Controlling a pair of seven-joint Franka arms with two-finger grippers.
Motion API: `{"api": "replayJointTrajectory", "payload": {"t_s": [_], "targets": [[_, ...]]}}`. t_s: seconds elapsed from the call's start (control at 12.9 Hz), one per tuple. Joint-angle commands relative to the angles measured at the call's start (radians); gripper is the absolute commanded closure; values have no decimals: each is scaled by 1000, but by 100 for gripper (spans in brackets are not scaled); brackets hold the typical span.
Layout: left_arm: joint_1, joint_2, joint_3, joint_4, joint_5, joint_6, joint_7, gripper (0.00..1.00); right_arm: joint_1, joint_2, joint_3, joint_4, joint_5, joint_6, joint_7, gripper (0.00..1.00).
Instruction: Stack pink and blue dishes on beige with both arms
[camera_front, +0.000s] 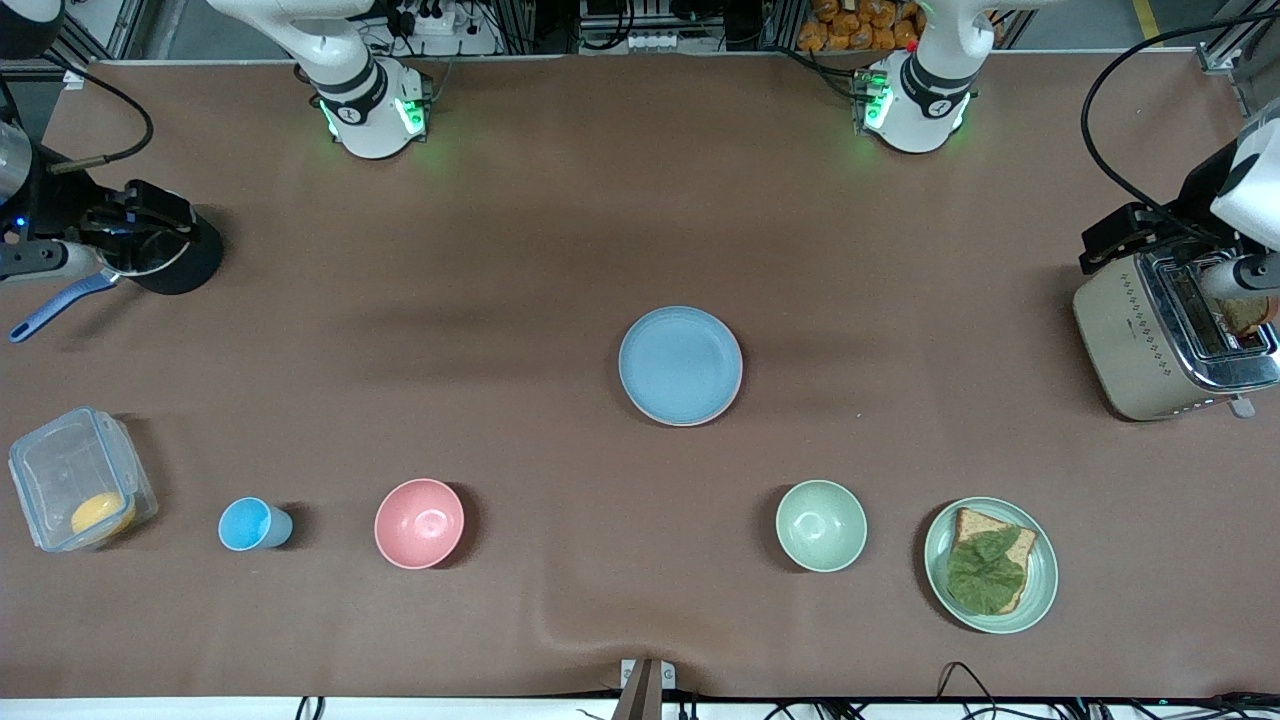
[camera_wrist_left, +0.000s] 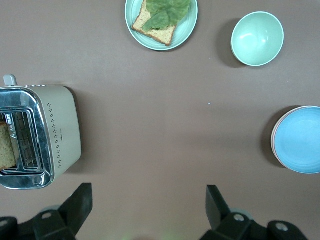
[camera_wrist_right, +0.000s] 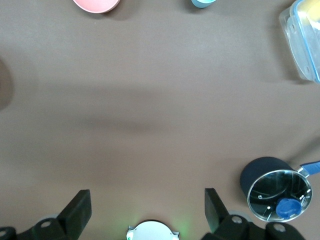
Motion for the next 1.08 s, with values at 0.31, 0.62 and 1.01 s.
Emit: {"api": "replayJointTrajectory", "payload": {"t_s": [0.31,0.62,1.01], "targets": [[3,-11,0,3,4,-13,21,0,-18,-3,16,10,-18,-20,29,0],[3,-11,-3,4,12,-13,19,0,-18,-3,18,10,-18,-28,29,0],[2,-11,-3,9,11,-13,19,0,-16,-3,18,10,-18,-29,29,0]]}}
